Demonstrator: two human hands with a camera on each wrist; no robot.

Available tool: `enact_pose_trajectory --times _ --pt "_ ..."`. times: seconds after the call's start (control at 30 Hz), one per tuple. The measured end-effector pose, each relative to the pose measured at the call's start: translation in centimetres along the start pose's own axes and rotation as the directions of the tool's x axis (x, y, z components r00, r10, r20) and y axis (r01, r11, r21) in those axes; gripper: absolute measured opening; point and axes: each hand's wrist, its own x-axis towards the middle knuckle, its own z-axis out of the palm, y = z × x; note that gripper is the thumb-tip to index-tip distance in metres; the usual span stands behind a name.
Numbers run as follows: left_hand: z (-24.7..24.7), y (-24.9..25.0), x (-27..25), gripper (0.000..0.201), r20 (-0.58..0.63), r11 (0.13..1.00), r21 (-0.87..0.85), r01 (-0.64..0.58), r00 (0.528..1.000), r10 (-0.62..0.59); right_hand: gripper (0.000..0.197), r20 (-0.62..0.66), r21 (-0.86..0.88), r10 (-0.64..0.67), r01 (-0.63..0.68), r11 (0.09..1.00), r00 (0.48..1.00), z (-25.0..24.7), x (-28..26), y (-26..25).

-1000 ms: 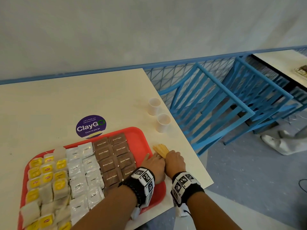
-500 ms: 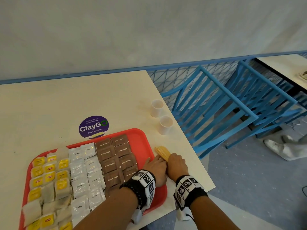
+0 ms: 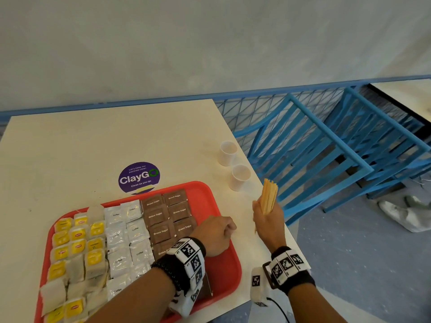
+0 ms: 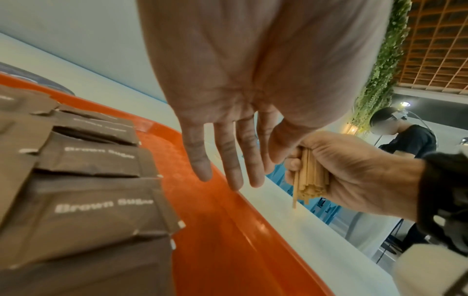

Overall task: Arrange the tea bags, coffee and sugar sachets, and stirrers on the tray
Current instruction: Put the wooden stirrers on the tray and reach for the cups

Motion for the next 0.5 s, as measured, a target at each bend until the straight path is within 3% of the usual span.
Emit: enact_pose_trajectory --times 0.07,0.17,0.3,0.4,0.47,0.5 --pt "-0.3 -0.1 -0.4 0.027 0.012 1.000 -0.006 0.003 1.000 -0.003 0.016 -0.036 0.034 0.009 -0.008 0.999 0.999 0.8 -0.7 0.3" --pt "-0.9 -0.7 -0.9 0.023 0.012 0.996 -0.088 0.016 1.000 -0.015 0.014 0.080 -0.056 0.062 -0.057 0.997 0.995 1.8 -2.0 1.5" --pt "-2.6 -1.0 -2.0 0.018 -0.121 0.959 -0.282 0.027 0.991 -0.064 0.012 0.250 -0.202 -0.001 0.053 0.978 0.968 0.8 -2.3 0.3" --pt "-5.0 -1.0 -4.5 0.023 -0.308 0.890 -0.456 0.011 0.936 -0.170 0.010 0.564 -0.451 -0.018 0.327 0.830 0.826 -0.8 -3.8 -2.0" --pt "-6.3 -0.2 -6.6 0.038 -0.368 0.805 -0.593 0.001 0.889 -0.271 0.028 0.699 -0.556 0.035 0.513 0.654 0.714 -1.6 -6.0 -3.8" --pt "-6.6 0.6 -7.8 0.043 -0.339 0.753 -0.658 0.008 0.890 -0.305 0.037 0.728 -0.553 0.034 0.557 0.620 0.685 -1.9 -7.5 -5.2"
